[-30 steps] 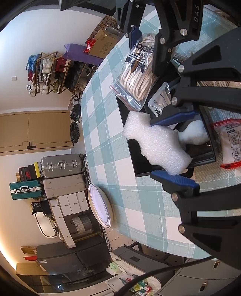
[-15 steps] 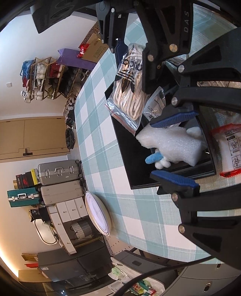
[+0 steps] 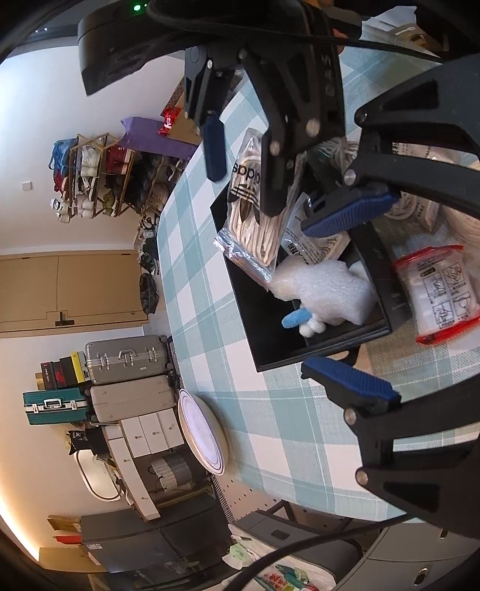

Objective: Organize soft objects
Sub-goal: 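Release the foam and the adidas bag into the box and withdraw both grippers, then move the left gripper to the red-edged packet while the right approaches the white cable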

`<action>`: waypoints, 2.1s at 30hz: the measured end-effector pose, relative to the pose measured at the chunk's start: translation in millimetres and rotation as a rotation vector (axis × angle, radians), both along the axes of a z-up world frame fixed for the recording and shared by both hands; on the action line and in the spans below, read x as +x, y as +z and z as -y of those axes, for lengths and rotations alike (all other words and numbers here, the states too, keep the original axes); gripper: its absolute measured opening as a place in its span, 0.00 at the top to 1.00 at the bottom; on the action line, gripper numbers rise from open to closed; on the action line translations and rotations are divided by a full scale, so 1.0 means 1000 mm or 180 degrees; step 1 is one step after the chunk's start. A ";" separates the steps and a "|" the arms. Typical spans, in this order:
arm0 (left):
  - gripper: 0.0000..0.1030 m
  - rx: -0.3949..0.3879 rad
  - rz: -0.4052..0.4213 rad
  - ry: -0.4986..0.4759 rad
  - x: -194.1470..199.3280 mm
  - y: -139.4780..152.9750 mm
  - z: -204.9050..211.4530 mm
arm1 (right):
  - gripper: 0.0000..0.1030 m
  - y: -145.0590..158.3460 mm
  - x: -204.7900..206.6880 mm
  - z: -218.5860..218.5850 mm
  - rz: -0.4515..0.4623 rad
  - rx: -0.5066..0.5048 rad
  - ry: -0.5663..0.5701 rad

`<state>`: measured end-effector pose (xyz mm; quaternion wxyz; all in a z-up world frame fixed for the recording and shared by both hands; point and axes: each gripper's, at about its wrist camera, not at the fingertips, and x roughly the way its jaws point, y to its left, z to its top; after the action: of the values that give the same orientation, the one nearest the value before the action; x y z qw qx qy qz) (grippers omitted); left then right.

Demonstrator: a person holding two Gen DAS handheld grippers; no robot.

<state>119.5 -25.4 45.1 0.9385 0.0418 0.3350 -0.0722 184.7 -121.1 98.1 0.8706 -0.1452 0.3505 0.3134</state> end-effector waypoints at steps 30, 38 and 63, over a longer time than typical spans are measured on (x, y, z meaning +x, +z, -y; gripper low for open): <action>0.01 -0.0101 0.0153 0.0238 -0.052 -0.007 -0.031 | 0.01 -0.005 -0.069 0.065 -0.0203 0.0439 -0.0359; 0.01 -0.0034 0.0154 0.0198 -0.055 -0.013 -0.030 | 0.00 -0.015 -0.068 0.069 -0.0259 0.0364 -0.0345; 0.01 0.0010 -0.0016 0.0090 -0.050 -0.028 -0.030 | 0.00 -0.073 -0.035 0.065 -0.0818 0.0141 -0.0460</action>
<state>69.6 4.3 17.2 0.9385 0.0384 0.3380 -0.0585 149.8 -186.4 25.0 0.8418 -0.0589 0.4616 0.2735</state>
